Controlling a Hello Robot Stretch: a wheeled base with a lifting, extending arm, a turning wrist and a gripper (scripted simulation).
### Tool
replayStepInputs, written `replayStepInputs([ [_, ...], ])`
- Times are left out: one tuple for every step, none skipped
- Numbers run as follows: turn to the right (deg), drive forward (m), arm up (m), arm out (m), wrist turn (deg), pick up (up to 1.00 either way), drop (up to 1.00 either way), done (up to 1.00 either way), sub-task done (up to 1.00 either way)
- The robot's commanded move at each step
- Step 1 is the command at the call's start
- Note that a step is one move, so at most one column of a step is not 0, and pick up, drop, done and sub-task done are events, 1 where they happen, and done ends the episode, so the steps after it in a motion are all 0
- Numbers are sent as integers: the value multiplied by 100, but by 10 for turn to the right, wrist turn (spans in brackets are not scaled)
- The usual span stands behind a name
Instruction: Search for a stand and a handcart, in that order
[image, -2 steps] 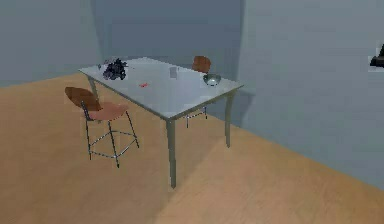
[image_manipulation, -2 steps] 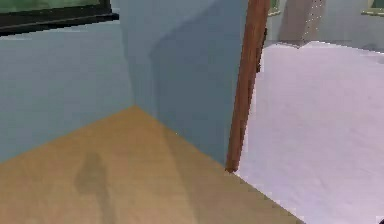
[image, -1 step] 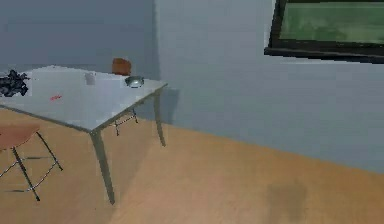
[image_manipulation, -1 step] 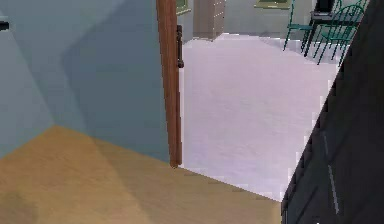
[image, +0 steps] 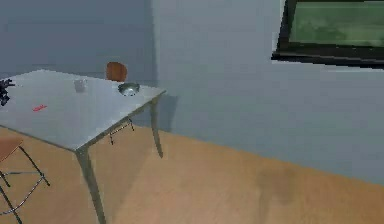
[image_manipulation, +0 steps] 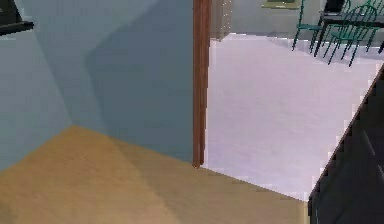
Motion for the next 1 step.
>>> replayStepInputs([
  [-390,0,0,0,0,0,0,0,0],
])
